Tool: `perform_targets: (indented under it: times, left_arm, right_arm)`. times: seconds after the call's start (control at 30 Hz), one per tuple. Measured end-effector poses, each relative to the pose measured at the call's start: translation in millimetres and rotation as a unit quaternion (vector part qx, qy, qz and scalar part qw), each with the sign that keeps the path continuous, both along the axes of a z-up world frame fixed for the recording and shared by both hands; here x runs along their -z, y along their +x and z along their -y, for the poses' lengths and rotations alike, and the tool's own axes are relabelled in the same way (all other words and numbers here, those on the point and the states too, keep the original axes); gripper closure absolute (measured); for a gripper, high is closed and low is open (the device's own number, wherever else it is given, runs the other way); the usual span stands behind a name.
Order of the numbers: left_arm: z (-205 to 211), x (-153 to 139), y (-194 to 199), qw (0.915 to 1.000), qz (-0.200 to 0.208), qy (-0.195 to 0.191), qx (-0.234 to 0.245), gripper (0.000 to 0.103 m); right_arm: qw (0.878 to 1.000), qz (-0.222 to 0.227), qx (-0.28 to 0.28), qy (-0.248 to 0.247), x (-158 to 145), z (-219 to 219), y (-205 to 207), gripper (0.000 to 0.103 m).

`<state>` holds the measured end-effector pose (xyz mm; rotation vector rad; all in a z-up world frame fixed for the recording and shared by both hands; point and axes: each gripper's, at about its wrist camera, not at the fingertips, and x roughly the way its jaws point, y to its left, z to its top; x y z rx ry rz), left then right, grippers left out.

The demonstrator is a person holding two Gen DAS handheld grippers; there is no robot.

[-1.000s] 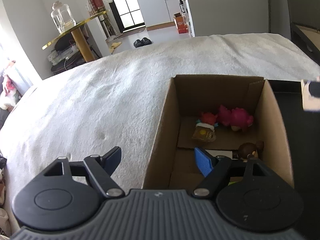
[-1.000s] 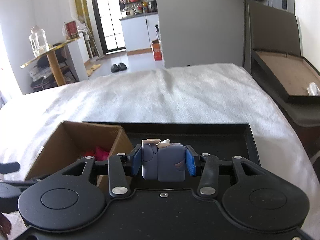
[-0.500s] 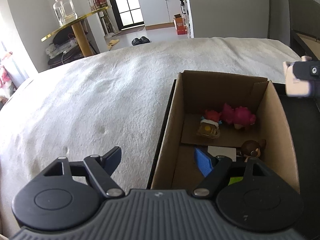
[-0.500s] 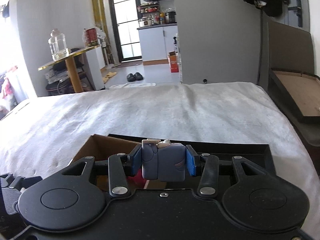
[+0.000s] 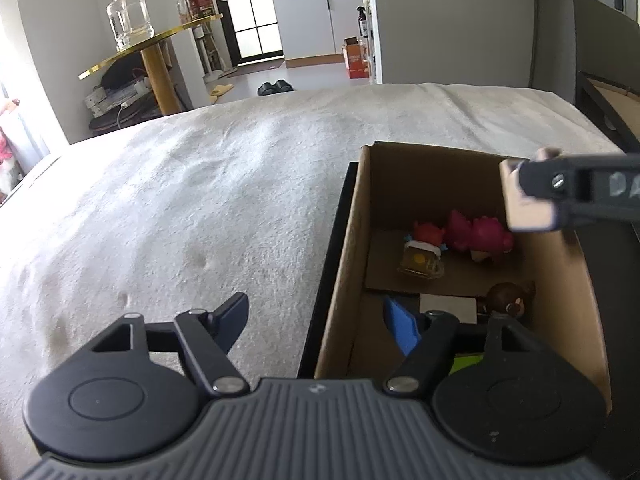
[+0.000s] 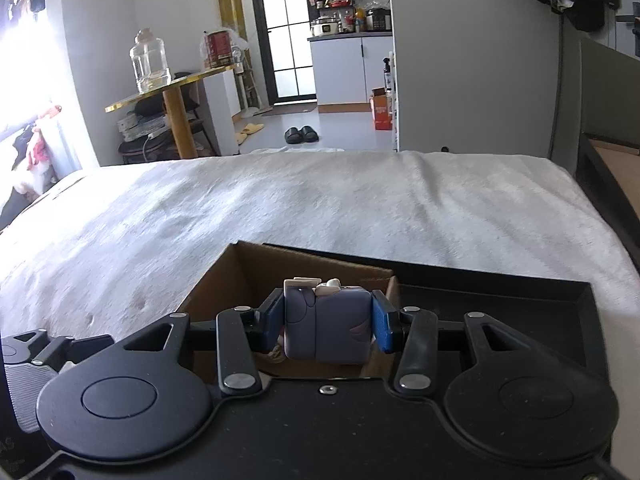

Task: Organize rigid objects
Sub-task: 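Lift the lavender bunny cube with the right gripper over the box, then open the right gripper to drop the lavender cube into the box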

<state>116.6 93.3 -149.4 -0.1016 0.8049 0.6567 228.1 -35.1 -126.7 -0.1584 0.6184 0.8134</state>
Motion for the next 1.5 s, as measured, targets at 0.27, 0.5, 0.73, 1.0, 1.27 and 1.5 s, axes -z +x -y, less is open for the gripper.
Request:
perform_targets:
  times: [0.27, 0.5, 0.73, 1.0, 1.27, 1.5]
  left_arm:
    - [-2.5, 2.3, -0.4, 0.9998, 0.008, -0.018, 0.003, 0.059]
    - [-1.7, 2.6, -1.3, 0.9994, 0.013, -0.028, 0.013, 0.088]
    - [2.4, 3.0, 2.0, 0.9997, 0.007, -0.021, 0.013, 0.089]
    - [7.8, 0.0, 3.6, 0.9998, -0.002, -0.016, 0.013, 0.090]
    - [11.6, -2.5, 5.8, 0.9999, -0.010, -0.005, 0.010, 0.090]
    - [15.4, -3.4, 8.6, 0.9999, -0.016, 0.003, 0.006, 0.090]
  right_arm:
    - [1.000, -0.018, -0.010, -0.022, 14.2, -13.0, -1.8, 0.059]
    - [0.999, -0.012, -0.013, -0.045, 28.2, -27.3, 0.5, 0.058]
    - [0.999, -0.005, -0.011, -0.038, 19.8, -19.2, -3.0, 0.057]
    - [1.000, -0.025, 0.011, -0.014, 6.5, 12.3, 3.2, 0.057]
    - [0.999, -0.035, 0.020, -0.012, 4.1, 32.2, 7.2, 0.057]
    - [0.999, -0.040, 0.022, -0.009, 5.2, 48.8, 11.3, 0.057]
